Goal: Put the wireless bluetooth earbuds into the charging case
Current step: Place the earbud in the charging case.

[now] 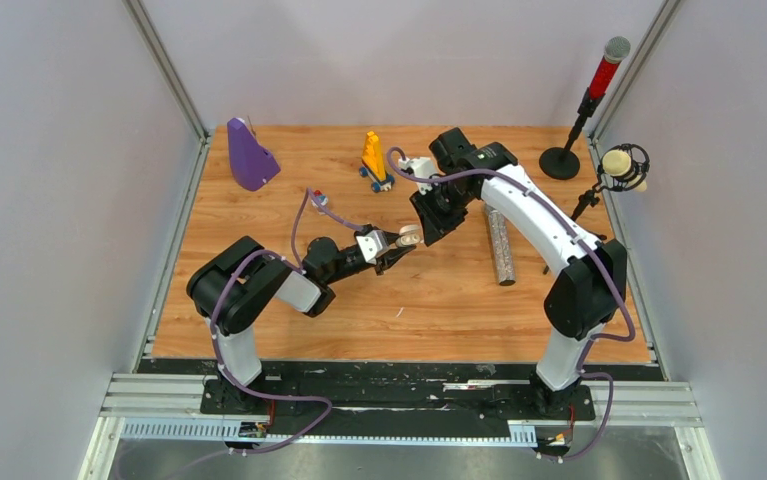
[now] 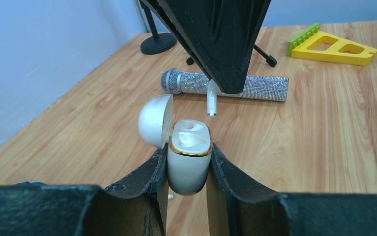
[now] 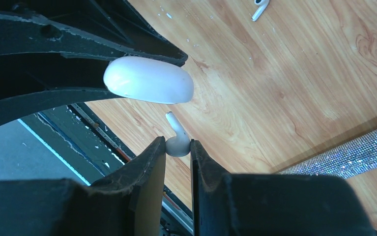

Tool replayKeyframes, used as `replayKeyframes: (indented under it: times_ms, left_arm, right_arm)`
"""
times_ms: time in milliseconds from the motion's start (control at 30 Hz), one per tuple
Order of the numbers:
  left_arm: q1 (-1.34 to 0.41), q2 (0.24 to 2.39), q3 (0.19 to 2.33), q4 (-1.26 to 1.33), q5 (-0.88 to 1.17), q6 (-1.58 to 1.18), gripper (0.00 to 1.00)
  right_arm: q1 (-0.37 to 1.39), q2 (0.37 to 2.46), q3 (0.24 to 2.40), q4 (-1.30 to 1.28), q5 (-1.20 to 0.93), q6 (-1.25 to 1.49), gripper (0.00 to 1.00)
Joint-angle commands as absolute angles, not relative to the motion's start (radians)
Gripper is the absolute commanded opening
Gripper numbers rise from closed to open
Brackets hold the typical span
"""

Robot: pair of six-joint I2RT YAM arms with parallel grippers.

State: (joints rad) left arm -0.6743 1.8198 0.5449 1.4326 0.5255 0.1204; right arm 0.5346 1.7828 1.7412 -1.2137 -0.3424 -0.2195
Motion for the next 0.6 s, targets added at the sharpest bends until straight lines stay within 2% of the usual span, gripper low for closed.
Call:
replayKeyframes:
  times_ms: [0, 567]
  left_arm:
    - [-0.681, 1.814, 0.542, 1.520, 0.525, 0.110, 0.00]
    - [-0.681, 1.813, 0.544, 1.520, 0.538, 0.089, 0.00]
  right_arm:
    - [0.540, 1.803, 1.784, -1.187, -0.316, -0.219, 0.11]
    - [0.545, 1.835, 1.847, -1.187, -0.319, -0.206, 0.10]
